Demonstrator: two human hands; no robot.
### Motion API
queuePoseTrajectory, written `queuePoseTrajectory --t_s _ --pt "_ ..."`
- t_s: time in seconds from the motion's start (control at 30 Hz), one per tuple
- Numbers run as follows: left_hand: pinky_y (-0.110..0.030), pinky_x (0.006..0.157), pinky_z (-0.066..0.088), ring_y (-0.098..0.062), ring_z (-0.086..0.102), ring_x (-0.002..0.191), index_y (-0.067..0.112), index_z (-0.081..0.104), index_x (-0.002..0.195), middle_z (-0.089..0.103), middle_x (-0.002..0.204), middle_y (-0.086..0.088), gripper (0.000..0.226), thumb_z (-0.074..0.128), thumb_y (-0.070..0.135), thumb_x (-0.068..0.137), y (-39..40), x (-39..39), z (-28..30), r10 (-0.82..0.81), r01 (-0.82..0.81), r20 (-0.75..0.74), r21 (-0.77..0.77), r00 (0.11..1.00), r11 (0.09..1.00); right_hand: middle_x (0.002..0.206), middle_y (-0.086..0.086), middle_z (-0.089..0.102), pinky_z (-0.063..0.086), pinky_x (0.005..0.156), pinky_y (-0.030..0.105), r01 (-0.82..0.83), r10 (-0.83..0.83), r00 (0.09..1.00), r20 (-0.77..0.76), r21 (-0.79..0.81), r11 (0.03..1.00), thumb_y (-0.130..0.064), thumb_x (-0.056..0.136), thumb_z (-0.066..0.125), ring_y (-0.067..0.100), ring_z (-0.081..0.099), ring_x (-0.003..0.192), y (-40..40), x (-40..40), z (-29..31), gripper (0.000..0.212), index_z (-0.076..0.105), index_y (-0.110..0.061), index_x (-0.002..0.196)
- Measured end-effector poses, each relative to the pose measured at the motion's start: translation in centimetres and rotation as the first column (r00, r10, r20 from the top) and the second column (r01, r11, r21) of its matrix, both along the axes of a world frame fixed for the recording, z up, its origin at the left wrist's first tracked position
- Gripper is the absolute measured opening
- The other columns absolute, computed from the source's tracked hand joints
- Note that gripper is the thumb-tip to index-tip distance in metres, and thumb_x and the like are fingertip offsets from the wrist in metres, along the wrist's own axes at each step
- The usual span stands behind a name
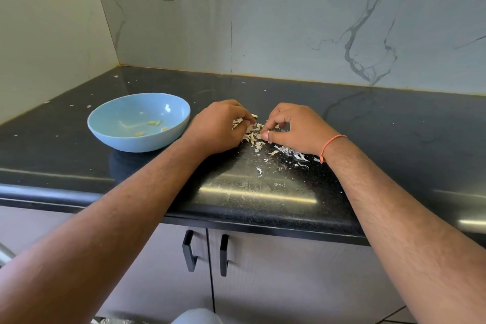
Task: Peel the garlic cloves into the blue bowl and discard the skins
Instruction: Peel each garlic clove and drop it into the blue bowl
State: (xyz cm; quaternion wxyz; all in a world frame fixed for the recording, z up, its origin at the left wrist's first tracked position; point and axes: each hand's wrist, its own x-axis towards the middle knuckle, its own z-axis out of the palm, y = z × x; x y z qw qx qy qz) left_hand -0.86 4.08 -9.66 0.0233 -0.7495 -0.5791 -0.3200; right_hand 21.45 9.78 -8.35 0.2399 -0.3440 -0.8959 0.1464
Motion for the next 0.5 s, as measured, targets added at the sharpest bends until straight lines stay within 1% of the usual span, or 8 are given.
queuePoseTrajectory --t_s 0.1,0.2,0.27,0.33,0.43,0.5 --pt "-0.030 0.082 0.053 -0.004 0.063 0.097 0.033 0.081 0.105 0.071 0.111 0.015 0.016 0.067 0.037 0.097 -0.09 -0.03 0.06 -0.022 0.022 0.005 -0.003 1.000 1.000 0.095 -0.013 0.064 0.045 0.077 0.023 0.034 -0.034 0.999 -0.028 0.011 0.999 -0.030 0.092 0.077 0.004 0.061 0.085 -0.23 -0.07 0.07 0.008 0.075 -0.033 0.084" --pt "-0.027 0.079 0.051 0.003 0.057 0.085 0.032 0.079 0.109 0.074 0.108 0.015 0.019 0.073 0.043 0.094 -0.22 0.00 0.18 -0.066 0.066 -0.004 0.012 0.998 0.998 0.094 -0.013 0.065 0.047 0.076 0.019 0.070 -0.071 0.989 -0.130 -0.014 0.997 -0.028 0.096 0.073 0.010 0.062 0.086 -0.57 -0.06 0.41 0.012 0.071 -0.033 0.086" --pt "-0.020 0.071 0.044 0.011 0.056 0.076 0.030 0.079 0.110 0.075 0.102 0.015 0.022 0.077 0.043 0.092 -0.19 0.13 0.21 -0.084 0.085 -0.009 0.037 0.996 0.996 0.093 -0.012 0.066 0.050 0.079 0.022 0.069 -0.073 0.982 -0.176 -0.032 0.997 -0.029 0.096 0.073 0.012 0.064 0.087 -0.68 -0.13 0.38 0.009 0.072 -0.029 0.087" --pt "-0.011 0.066 0.035 0.021 0.054 0.075 0.029 0.080 0.108 0.075 0.097 0.016 0.021 0.078 0.043 0.092 -0.14 0.31 0.24 -0.096 0.096 0.005 0.068 0.995 0.993 0.091 -0.010 0.068 0.052 0.080 0.025 0.056 -0.064 0.979 -0.194 -0.046 0.997 -0.030 0.096 0.074 0.013 0.065 0.088 -0.73 -0.24 0.32 0.009 0.074 -0.026 0.088" --pt "-0.003 0.065 0.032 0.025 0.053 0.076 0.028 0.080 0.107 0.074 0.095 0.018 0.018 0.077 0.041 0.094 -0.16 0.34 0.34 -0.114 0.107 0.059 0.106 0.992 0.989 0.091 -0.009 0.070 0.052 0.081 0.026 0.047 -0.057 0.976 -0.210 -0.051 0.998 -0.033 0.096 0.074 0.014 0.065 0.088 -0.68 -0.28 0.30 0.011 0.073 -0.030 0.086" --pt "0.000 0.066 0.033 0.025 0.053 0.076 0.028 0.080 0.106 0.074 0.094 0.018 0.016 0.078 0.038 0.094 -0.25 0.31 0.41 -0.128 0.117 0.083 0.126 0.988 0.985 0.091 -0.011 0.070 0.053 0.082 0.027 0.046 -0.056 0.974 -0.218 -0.053 0.998 -0.032 0.096 0.074 0.013 0.066 0.088 -0.63 -0.19 0.35 0.011 0.073 -0.032 0.086"
